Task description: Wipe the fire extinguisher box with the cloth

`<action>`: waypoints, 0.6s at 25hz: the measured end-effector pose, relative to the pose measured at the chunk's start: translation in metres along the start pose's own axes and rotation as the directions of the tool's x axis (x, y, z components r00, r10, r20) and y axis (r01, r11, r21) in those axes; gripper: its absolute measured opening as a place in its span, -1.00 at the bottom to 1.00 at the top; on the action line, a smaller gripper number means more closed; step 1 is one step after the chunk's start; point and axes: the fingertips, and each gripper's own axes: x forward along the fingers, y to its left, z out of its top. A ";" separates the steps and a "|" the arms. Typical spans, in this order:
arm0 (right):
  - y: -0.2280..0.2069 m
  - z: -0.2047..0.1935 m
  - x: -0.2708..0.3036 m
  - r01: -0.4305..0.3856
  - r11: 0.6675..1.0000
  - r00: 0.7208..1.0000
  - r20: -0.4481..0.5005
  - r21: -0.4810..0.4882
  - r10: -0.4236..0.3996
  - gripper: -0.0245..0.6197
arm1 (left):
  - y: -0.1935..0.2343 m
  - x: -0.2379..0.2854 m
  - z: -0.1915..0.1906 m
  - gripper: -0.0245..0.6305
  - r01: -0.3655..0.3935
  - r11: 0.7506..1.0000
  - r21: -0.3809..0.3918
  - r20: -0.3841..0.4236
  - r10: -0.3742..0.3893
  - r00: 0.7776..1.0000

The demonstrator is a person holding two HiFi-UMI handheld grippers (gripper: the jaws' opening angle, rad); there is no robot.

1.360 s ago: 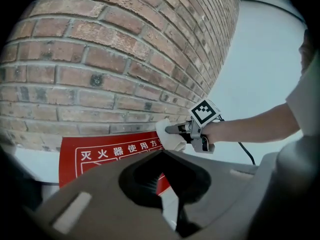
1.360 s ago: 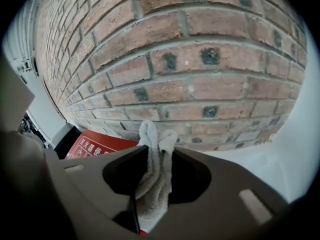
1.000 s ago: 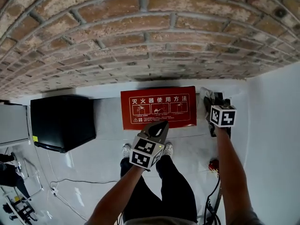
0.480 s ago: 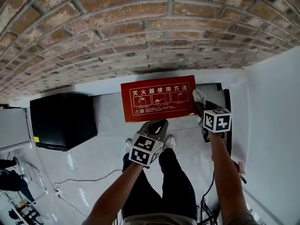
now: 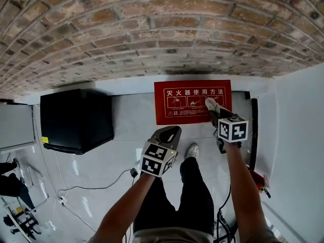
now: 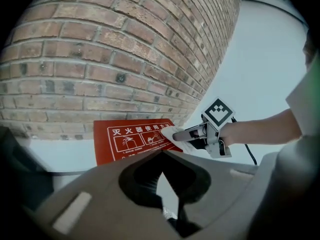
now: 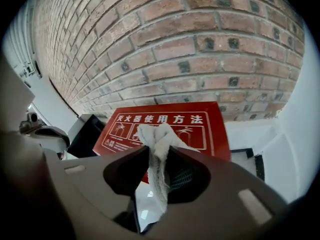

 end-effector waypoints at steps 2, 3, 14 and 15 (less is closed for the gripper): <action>0.030 0.001 0.013 -0.035 0.999 0.999 -0.006 -0.003 0.035 -0.54 | 0.010 -0.012 -0.004 -0.92 -0.009 1.000 -0.003 0.003 0.009 1.000; 0.045 0.002 0.019 -0.051 0.999 0.999 -0.008 -0.004 0.051 -0.54 | 0.015 -0.018 -0.006 -0.92 -0.013 1.000 -0.005 0.004 0.013 1.000; 0.168 0.009 0.073 -0.113 0.993 0.994 0.000 -0.033 0.113 -0.54 | 0.081 -0.081 -0.035 -0.92 -0.049 0.998 -0.048 0.028 0.050 0.998; 0.173 0.010 0.075 -0.108 0.994 0.994 0.004 -0.032 0.108 -0.54 | 0.087 -0.085 -0.039 -0.92 -0.044 0.998 -0.048 0.027 0.045 0.999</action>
